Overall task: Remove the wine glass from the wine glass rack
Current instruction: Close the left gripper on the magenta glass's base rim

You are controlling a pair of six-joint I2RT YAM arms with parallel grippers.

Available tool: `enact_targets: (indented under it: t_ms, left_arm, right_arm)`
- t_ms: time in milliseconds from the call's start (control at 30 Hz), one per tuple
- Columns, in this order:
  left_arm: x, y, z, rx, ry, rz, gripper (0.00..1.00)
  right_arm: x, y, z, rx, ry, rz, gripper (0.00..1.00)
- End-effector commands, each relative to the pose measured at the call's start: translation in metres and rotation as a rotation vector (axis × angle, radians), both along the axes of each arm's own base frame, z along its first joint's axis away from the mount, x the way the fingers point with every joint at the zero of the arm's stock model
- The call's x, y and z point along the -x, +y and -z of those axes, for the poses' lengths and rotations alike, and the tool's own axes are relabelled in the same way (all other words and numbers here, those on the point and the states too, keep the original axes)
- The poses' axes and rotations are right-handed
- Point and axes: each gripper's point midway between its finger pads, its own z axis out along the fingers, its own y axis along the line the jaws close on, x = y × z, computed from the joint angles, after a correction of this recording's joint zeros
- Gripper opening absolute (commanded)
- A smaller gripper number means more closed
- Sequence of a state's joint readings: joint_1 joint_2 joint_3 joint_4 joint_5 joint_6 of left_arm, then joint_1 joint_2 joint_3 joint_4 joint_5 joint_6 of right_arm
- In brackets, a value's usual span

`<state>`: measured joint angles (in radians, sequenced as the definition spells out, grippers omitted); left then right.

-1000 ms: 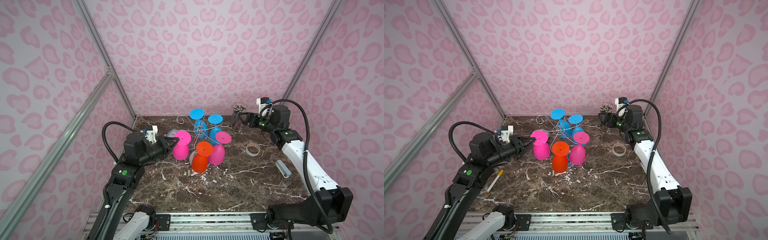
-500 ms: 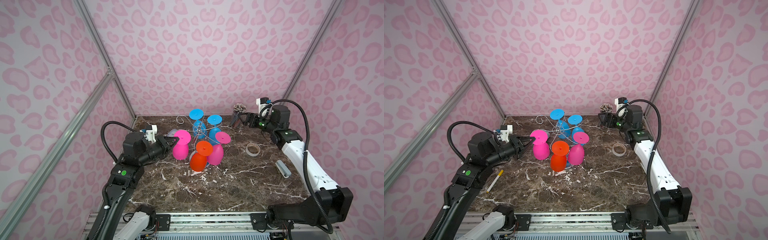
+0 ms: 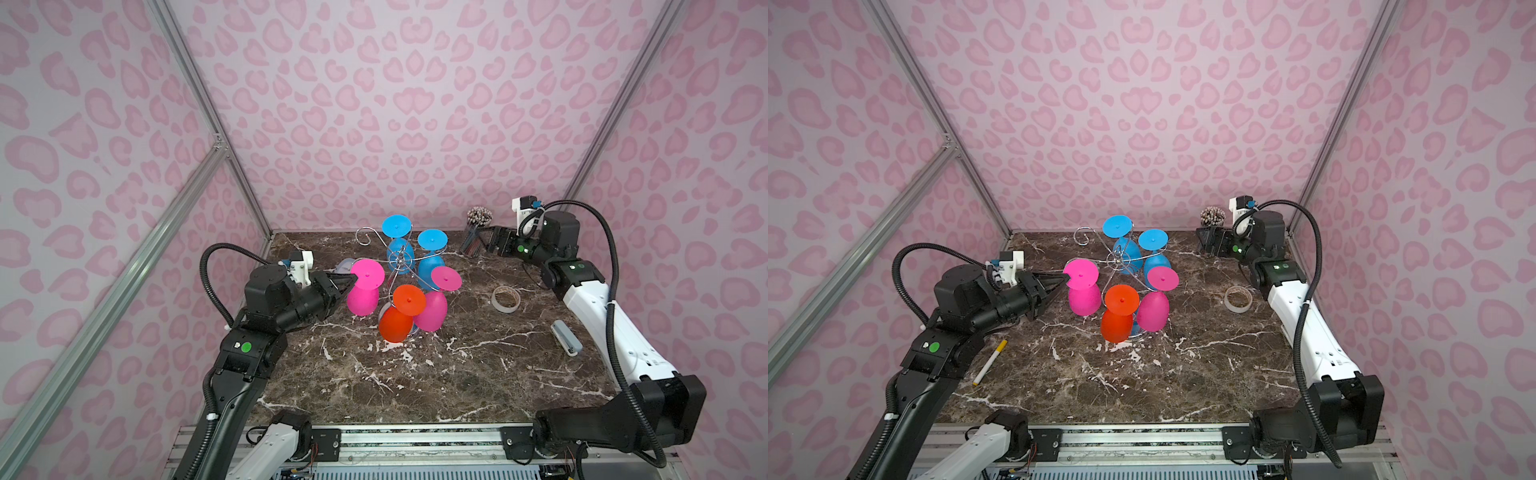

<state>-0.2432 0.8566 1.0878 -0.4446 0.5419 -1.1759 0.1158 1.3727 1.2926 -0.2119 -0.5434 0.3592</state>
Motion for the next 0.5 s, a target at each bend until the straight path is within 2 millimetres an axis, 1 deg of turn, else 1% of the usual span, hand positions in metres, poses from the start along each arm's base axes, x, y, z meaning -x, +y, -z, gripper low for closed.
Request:
enact_targets:
  t_ms: [0, 133, 267, 467]
  left_arm:
    - [-0.0002, 0.0016, -0.0091, -0.001, -0.029, -0.008, 0.16]
    - [-0.0010, 0.0012, -0.0106, -0.002, -0.033, -0.006, 0.13]
    - [-0.0023, -0.0008, -0.0063, -0.002, -0.021, 0.004, 0.12]
    - [-0.0006, -0.0008, -0.0069, -0.002, -0.023, 0.007, 0.09]
  right_arm:
    - [0.0017, 0.0012, 0.0005, -0.004, -0.002, -0.009, 0.86]
    - [0.0015, 0.0011, -0.0002, -0.005, -0.003, -0.009, 0.86]
    - [0.0017, 0.0014, 0.0007, -0.008, 0.000, -0.009, 0.86]
    - [0.0015, 0.0014, 0.0013, -0.009, 0.002, -0.009, 0.86]
